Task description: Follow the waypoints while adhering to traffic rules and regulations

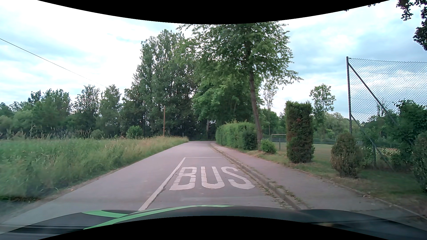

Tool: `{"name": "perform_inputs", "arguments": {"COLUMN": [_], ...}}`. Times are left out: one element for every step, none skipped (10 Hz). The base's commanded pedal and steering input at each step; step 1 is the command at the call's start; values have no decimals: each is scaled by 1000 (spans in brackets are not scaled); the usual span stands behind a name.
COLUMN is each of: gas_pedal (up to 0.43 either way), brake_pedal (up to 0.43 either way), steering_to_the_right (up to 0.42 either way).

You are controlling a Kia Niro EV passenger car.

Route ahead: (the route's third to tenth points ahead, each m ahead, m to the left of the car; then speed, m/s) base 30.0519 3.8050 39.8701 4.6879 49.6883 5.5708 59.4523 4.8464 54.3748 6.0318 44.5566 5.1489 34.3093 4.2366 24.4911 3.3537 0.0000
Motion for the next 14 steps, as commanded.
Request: {"name": "perform_inputs", "arguments": {"gas_pedal": [0,0,0,0,0,0,0,0,0,0,0,0,0,0], "brake_pedal": [268,268,268,268,268,268,268,268,268,268,268,268,268,268], "steering_to_the_right": [-54,-54,-54,-54,-54,-54,-54,-54,-53,-54,-54,-54,-53,-53]}}
